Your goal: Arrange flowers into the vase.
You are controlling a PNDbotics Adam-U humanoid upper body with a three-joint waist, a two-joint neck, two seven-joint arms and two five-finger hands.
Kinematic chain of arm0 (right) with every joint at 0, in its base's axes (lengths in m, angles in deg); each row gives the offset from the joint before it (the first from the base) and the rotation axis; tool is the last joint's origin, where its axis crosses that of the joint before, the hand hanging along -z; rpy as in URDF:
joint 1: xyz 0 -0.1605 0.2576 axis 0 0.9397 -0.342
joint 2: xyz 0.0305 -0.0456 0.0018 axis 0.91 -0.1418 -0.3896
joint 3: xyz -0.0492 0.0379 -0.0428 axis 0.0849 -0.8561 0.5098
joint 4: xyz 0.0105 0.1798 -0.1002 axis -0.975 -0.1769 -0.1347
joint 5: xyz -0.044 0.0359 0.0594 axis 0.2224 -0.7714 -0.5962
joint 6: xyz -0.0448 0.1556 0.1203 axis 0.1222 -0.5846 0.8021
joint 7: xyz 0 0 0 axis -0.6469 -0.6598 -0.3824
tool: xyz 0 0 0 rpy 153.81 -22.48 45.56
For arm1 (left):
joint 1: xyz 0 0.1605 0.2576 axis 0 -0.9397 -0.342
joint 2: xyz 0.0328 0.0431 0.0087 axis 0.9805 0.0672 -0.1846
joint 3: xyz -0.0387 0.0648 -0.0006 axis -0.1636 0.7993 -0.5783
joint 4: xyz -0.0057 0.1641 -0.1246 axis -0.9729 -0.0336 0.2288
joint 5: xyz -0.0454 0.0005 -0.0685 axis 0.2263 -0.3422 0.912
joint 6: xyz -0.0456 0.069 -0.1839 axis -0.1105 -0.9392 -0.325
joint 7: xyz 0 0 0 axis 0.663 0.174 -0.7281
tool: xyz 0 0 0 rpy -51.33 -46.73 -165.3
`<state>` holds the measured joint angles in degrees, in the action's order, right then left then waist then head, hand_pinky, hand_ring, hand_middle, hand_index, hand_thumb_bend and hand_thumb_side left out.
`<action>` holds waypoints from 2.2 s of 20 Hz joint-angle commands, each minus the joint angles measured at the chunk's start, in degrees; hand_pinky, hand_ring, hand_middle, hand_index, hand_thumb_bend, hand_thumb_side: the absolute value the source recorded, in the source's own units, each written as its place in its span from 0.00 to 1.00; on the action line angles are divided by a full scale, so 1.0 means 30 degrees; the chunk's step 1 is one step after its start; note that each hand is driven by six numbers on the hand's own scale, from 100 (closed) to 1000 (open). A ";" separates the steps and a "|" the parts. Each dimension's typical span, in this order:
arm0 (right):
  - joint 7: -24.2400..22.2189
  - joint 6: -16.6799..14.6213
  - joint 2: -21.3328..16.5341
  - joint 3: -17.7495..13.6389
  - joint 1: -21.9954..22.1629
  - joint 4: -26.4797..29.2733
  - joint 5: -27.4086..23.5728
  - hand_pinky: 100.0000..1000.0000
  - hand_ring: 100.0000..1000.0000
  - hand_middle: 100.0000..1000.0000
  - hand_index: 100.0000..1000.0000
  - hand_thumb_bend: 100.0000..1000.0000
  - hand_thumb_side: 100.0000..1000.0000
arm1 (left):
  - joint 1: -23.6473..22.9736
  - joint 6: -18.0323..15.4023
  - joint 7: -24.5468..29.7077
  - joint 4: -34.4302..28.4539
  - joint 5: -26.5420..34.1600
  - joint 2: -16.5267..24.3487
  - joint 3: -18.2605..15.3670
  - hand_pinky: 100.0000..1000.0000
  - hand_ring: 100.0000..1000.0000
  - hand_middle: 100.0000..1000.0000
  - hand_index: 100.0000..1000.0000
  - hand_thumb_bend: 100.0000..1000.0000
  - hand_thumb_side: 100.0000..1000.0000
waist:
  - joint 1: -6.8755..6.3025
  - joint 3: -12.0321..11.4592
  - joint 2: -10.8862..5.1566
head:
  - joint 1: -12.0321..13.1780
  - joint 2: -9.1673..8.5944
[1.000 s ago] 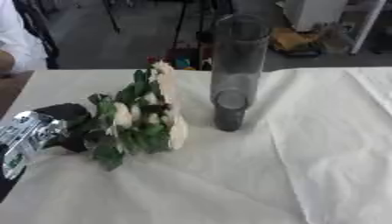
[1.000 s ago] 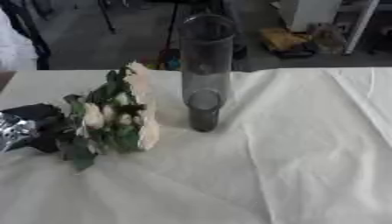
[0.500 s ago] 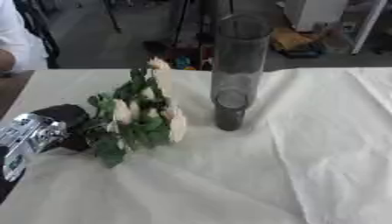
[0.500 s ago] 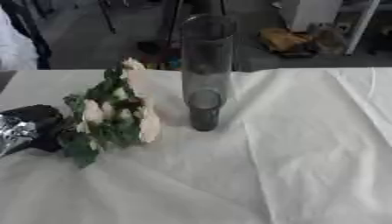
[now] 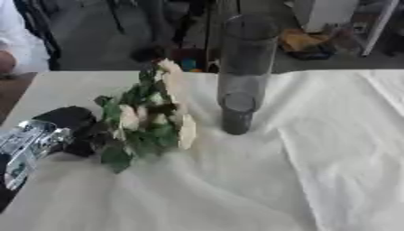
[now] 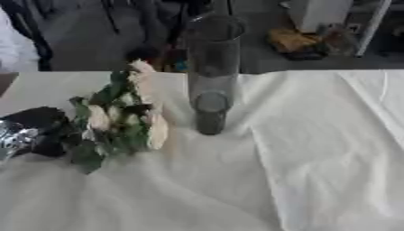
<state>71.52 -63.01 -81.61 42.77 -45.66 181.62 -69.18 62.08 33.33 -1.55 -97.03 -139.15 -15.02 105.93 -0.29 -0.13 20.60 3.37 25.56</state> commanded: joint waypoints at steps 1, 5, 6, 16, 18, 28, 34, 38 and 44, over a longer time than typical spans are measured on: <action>0.0054 -0.0015 -0.0205 -0.0202 -0.0117 0.0309 -0.0226 0.85 0.85 0.74 0.86 0.00 1.00 | 0.0178 0.0092 -0.0925 -0.0845 0.0328 0.0813 -0.0113 0.00 0.00 0.00 0.00 0.00 0.29 | -0.0019 -0.0053 -0.0479 | -0.0069 -0.0082; 0.0038 0.0010 -0.0201 -0.0214 -0.0064 0.0309 -0.0231 0.85 0.85 0.74 0.86 0.00 1.00 | 0.0101 0.0514 -0.1406 -0.1380 0.0951 0.1156 -0.0154 0.00 0.00 0.00 0.00 0.00 0.27 | -0.0024 -0.0094 -0.0543 | -0.0143 0.0002; 0.0044 0.0011 -0.0202 -0.0221 -0.0050 0.0309 -0.0230 0.85 0.85 0.74 0.86 0.00 1.00 | 0.0098 0.0611 -0.1344 -0.1541 0.1147 0.1244 -0.0169 0.00 0.00 0.00 0.00 0.00 0.27 | -0.0032 -0.0103 -0.0559 | -0.0149 0.0017; 0.0072 0.0067 -0.0214 -0.0247 0.0079 0.0309 -0.0231 0.85 0.85 0.74 0.86 0.00 1.00 | 0.0083 0.2215 0.0043 -0.3832 0.3098 0.1957 -0.0650 0.00 0.00 0.00 0.00 0.00 0.27 | -0.0091 -0.0275 -0.0769 | -0.0330 0.0169; 0.0079 0.0065 -0.0223 -0.0256 0.0091 0.0309 -0.0238 0.85 0.85 0.74 0.86 0.00 1.00 | 0.0067 0.2588 0.0123 -0.4170 0.3483 0.2046 -0.0765 0.00 0.00 0.00 0.00 0.00 0.27 | -0.0101 -0.0275 -0.0805 | -0.0333 0.0183; 0.0072 0.0069 -0.0220 -0.0278 0.0108 0.0309 -0.0274 0.86 0.85 0.74 0.86 0.00 1.00 | -0.0437 0.3969 -0.1248 -0.5267 0.4840 0.2251 -0.1245 0.00 0.00 0.00 0.00 0.00 0.23 | -0.0020 -0.0321 -0.0798 | -0.0336 0.0059; 0.0078 0.0056 -0.0219 -0.0287 0.0116 0.0309 -0.0276 0.86 0.85 0.74 0.86 0.00 1.00 | -0.0732 0.5131 -0.2673 -0.6486 0.6725 0.2237 -0.1894 0.00 0.00 0.00 0.00 0.00 0.24 | 0.0062 -0.0437 -0.0797 | -0.0380 0.0058; 0.0060 0.0045 -0.0227 -0.0276 0.0116 0.0309 -0.0286 0.86 0.85 0.74 0.86 0.00 1.00 | -0.0624 0.5984 -0.3662 -0.7278 0.8403 0.2233 -0.2315 0.00 0.00 0.00 0.00 0.00 0.26 | 0.0071 -0.0463 -0.0822 | -0.0434 0.0097; 0.0047 0.0106 -0.0251 -0.0274 0.0131 0.0309 -0.0300 0.86 0.85 0.74 0.86 0.00 1.00 | -0.0422 0.6569 -0.4974 -0.7885 1.0217 0.2245 -0.2640 0.00 0.00 0.00 0.00 0.00 0.38 | 0.0039 -0.0572 -0.0878 | -0.0480 0.0115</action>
<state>71.49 -62.65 -81.57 42.44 -45.07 181.62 -69.88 59.36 52.79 -15.51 -119.40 -109.64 -10.66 99.22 -0.13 -1.82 19.53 2.10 26.10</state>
